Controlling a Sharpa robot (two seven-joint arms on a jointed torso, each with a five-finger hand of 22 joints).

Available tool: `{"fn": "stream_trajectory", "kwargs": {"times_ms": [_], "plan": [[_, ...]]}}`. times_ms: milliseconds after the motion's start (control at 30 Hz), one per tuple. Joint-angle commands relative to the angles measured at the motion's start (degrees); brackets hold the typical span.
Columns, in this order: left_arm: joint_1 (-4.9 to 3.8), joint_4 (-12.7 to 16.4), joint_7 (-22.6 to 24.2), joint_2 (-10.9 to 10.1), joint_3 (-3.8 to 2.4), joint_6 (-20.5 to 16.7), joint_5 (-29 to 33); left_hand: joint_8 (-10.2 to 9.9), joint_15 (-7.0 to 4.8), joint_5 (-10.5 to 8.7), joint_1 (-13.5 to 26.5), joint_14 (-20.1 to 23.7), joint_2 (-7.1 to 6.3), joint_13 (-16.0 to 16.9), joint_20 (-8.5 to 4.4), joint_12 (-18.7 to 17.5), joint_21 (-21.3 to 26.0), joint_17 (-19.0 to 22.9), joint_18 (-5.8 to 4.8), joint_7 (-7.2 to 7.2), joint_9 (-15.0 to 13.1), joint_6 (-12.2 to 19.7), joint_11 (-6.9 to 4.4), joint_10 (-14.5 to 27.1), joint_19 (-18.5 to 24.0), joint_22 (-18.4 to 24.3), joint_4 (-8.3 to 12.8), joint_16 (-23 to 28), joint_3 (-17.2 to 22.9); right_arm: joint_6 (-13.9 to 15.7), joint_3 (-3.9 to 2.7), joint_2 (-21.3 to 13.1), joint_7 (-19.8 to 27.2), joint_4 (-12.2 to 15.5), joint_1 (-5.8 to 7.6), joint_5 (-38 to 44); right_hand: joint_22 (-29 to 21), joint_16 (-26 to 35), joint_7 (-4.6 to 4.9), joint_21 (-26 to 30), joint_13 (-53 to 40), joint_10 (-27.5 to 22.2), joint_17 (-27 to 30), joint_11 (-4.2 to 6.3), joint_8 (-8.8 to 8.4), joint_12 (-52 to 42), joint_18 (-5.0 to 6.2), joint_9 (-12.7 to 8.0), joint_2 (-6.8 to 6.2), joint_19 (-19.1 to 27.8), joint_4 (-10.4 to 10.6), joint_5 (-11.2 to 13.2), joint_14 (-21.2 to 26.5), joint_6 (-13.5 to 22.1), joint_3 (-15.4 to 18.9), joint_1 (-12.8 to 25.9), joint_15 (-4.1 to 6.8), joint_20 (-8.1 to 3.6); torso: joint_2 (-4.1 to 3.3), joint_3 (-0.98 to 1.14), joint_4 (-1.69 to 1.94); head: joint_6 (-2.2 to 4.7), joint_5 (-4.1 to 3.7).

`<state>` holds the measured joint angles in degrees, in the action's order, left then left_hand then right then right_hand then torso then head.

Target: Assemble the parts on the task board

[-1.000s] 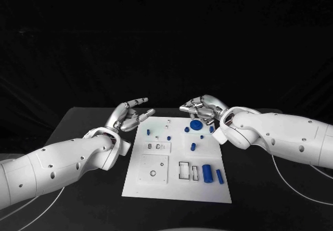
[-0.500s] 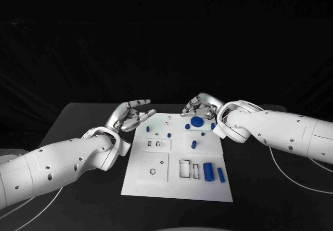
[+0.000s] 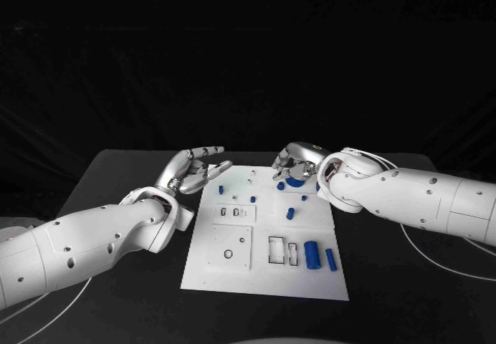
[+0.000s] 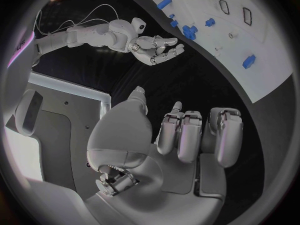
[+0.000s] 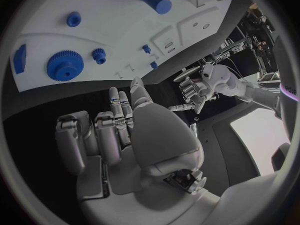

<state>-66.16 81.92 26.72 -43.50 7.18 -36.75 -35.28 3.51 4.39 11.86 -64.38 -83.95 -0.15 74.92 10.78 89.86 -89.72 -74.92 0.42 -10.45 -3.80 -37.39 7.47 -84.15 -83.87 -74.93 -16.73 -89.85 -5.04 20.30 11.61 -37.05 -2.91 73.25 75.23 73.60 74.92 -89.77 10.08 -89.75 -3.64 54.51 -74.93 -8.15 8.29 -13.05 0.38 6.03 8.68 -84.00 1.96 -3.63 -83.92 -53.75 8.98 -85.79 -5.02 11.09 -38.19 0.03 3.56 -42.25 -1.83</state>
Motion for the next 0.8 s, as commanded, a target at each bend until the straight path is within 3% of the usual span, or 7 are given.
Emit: {"fn": "stream_trajectory", "kwargs": {"times_ms": [33, 333, 800], "plan": [[-0.18, 0.13, -0.11, 0.0, -0.09, 0.96, -0.36, 0.01, -0.14, -0.1, -0.53, -6.05, 0.44, 15.08, 0.13, 0.14, 0.42, -15.08, 0.13, -0.63, 0.0, -0.48, -0.42, -5.85, -3.68, -13.21, -0.02, -0.15, -0.46, -1.99, -0.04, 0.38, -4.15, -0.28, -0.31, 6.8, 15.08, -0.23, -0.09, -0.25, 0.11, -0.01, -15.07, -0.04, -0.53, 0.78, -0.38, -0.32, 0.33, -6.0, -0.23, 0.25, -6.08, -0.11, -0.73, -1.06, -0.18, 0.54, 0.04, 0.01, -0.12, -0.38, 0.37], [-0.24, 0.11, -0.12, -0.15, -0.1, 1.04, -0.36, -0.17, -0.23, -0.09, -0.83, -6.05, 0.76, 15.08, 0.03, 0.14, 0.48, -15.08, 0.16, -0.61, 0.13, 0.26, -0.49, -5.85, -3.54, -13.11, 0.01, -0.15, -0.65, -3.96, -0.12, 1.81, -6.17, -1.38, -1.15, 11.24, 15.08, -0.23, -0.02, -0.25, 0.13, 0.3, -15.07, 0.05, -0.79, 1.61, -0.38, -0.54, 0.67, -6.0, -0.63, 0.23, -6.08, -1.06, -1.52, -1.88, -0.09, 0.42, 0.16, 0.02, 0.07, -0.58, 1.0], [-0.27, 0.21, -0.02, -0.37, -0.16, 0.8, -0.36, -0.16, -0.25, -0.08, -1.0, -6.05, 0.95, 15.08, 0.01, 0.14, 0.54, -15.08, 0.21, -0.6, 0.12, 0.07, -0.5, -5.85, -3.34, -12.96, 0.02, -0.15, -0.65, -7.72, -0.16, 3.3, -9.0, -2.59, -1.79, 15.06, 15.08, -0.23, -0.14, -0.25, 0.14, 0.18, -15.07, 0.13, -1.24, 2.2, -0.38, -0.8, 0.6, -6.0, -0.52, 0.38, -6.08, -1.0, -1.62, -1.73, -0.02, 0.35, 0.14, -0.01, -0.11, -0.96, 0.02]]}}
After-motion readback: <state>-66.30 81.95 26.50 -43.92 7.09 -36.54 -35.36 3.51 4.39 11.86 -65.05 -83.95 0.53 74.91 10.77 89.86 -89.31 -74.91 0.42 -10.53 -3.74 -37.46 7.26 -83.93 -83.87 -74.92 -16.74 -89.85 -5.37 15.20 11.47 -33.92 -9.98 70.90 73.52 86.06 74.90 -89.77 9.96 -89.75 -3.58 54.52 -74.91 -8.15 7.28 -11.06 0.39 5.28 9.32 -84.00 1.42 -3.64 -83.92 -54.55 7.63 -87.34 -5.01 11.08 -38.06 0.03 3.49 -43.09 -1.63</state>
